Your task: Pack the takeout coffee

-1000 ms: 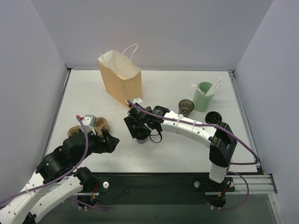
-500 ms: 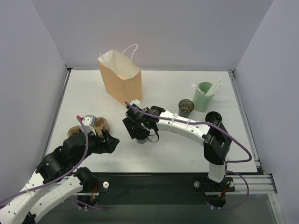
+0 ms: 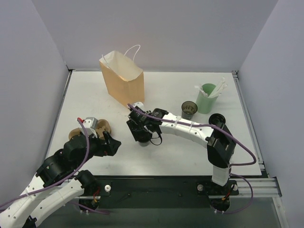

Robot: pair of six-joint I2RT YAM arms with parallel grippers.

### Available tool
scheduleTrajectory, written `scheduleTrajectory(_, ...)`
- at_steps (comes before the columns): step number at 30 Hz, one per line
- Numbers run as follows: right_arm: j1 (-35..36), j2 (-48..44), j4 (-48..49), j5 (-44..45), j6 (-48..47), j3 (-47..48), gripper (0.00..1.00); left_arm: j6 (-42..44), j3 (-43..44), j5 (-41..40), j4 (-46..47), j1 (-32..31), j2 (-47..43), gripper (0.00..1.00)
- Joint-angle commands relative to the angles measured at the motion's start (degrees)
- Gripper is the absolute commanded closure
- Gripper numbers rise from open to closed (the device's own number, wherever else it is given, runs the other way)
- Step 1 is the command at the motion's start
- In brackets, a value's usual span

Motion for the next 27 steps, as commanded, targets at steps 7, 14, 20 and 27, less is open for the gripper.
scheduleTrajectory(7, -4.6, -12.4, -6.1, 5.7, 5.5, -14.3, 0.37, -0.6, 2.0, -1.6, -0.3, -1.0, -1.2, 0.03)
scheduleTrajectory(14, -12.2, -24.8, -8.7, 8.7, 9.9, -28.8, 0.37, -0.9, 2.0, -2.0, -0.5, -1.7, -1.5, 0.03)
scheduleTrajectory(20, -22.1, -33.0, -9.4, 9.9, 10.1, -37.5, 0.36, -1.1, 2.0, -2.4, -0.5, -2.4, -1.4, 0.03)
scheduleTrajectory(27, -30.3, -37.1, -10.5, 10.2, 8.7, -40.6, 0.34, -1.3, 1.8, -3.2, -0.5, -2.7, -1.1, 0.03)
